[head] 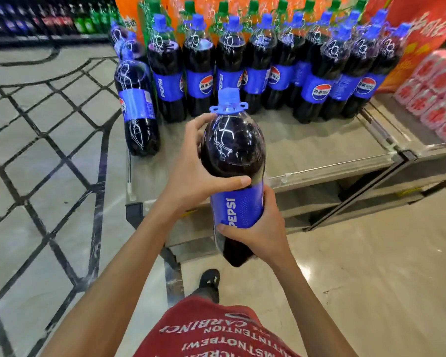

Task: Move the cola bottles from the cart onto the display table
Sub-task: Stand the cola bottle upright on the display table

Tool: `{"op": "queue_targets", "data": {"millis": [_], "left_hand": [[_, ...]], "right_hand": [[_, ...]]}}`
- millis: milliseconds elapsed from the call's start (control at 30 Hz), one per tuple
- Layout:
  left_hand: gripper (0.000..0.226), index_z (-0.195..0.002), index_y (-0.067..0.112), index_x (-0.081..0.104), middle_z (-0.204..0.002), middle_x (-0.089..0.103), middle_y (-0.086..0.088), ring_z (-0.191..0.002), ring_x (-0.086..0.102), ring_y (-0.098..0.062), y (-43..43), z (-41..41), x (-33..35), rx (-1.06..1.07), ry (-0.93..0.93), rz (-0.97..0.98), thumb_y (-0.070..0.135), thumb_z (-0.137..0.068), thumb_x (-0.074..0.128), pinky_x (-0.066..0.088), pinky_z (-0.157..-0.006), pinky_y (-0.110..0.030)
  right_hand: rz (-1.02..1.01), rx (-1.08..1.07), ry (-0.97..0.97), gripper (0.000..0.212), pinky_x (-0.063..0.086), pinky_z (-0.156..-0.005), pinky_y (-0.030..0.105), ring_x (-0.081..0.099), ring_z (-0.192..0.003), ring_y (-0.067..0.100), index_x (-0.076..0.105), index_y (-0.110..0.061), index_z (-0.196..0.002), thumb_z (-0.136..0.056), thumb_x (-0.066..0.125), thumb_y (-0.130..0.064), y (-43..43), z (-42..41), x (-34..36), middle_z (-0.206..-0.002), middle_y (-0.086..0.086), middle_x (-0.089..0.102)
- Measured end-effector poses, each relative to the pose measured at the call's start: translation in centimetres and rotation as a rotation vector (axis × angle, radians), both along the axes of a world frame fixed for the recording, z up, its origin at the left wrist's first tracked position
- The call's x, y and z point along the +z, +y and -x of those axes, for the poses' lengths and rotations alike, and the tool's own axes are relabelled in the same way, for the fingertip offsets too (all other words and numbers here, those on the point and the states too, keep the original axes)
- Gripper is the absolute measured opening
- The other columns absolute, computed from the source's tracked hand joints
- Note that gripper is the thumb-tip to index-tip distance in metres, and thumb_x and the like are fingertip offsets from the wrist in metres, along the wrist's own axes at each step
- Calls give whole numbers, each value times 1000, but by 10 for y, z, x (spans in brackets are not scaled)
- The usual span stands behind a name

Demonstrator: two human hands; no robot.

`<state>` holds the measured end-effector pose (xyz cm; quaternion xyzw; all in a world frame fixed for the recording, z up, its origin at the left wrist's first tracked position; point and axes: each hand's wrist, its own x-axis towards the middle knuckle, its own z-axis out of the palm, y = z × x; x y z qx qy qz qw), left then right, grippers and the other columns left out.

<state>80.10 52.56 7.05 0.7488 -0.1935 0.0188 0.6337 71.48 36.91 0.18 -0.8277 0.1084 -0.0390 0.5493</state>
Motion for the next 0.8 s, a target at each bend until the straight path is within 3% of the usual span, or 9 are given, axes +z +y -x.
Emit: {"op": "queue_targets", "data": {"millis": [233,500,800], "left_hand": [[110,-139,33,34,-132,53,5,-125,55,-6,-19,-98,2,-80,-9,-11,26,-51,98,45,-105,-22],[111,-140,27,33,-131,53,4,-124,57,-10,-51,-171,-8,-139,9,-21,24,-50,98,46,-110,-35],[110,-136,38,34,-129,54,13,-123,58,-8,-106,-233,-13,-70,-3,-12,25,-49,99,47,-109,-39]], "right_hand": [[10,-73,-22,92,60,-81,41,64,-97,2,43,-42,-120,-44,95,-50,-15,-89,-2,-107,-28,59],[-31,-104,-41,91,58,-78,29,64,-99,2,46,-33,-124,-51,101,-32,-45,-156,-13,-107,-25,60],[-64,-77,-62,91,54,-76,21,64,-96,2,47,-26,-123,-47,98,-34,-101,-227,-21,-108,-17,63]]}}
